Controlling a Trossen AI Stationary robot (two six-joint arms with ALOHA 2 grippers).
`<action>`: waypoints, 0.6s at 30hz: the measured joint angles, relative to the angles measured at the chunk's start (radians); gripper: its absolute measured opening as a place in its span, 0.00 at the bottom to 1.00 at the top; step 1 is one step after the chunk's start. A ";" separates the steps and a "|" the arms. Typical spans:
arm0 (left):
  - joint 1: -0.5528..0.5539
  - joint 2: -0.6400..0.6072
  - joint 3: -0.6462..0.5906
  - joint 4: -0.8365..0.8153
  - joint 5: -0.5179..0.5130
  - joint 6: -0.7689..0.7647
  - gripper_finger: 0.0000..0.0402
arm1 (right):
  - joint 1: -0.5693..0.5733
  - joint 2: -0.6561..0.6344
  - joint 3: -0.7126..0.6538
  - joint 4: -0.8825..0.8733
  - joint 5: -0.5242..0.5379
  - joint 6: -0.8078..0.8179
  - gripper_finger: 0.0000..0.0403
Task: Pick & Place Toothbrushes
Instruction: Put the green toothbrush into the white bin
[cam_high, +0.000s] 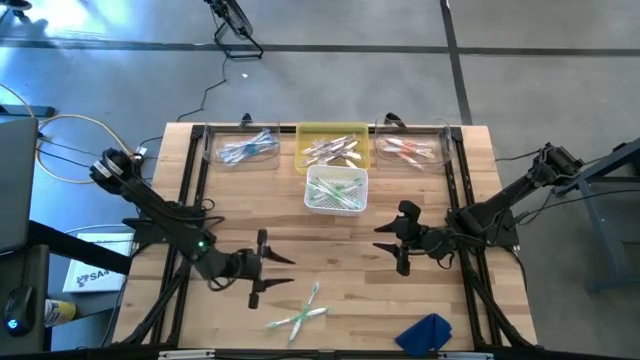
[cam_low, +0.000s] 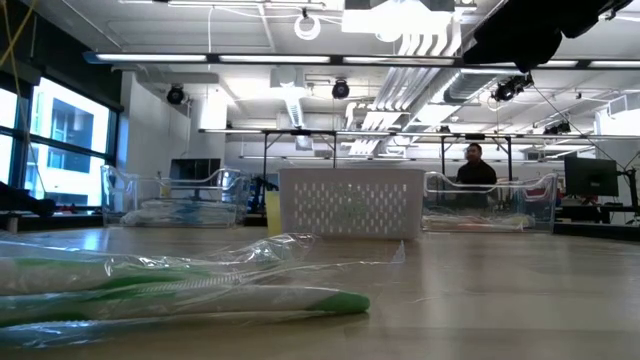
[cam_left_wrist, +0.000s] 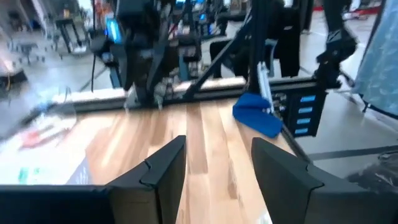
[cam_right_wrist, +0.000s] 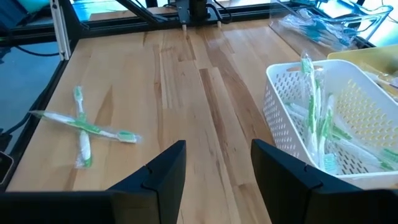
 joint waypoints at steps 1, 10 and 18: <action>0.001 0.010 0.000 -0.005 0.000 -0.016 0.44 | 0.000 0.000 0.000 -0.004 0.000 0.001 0.43; 0.006 0.146 0.040 -0.020 0.042 -0.178 0.44 | 0.000 0.000 0.000 -0.038 -0.051 0.026 0.43; 0.005 0.292 0.358 -0.476 0.105 -0.255 0.44 | 0.000 0.000 0.000 -0.039 -0.048 0.027 0.43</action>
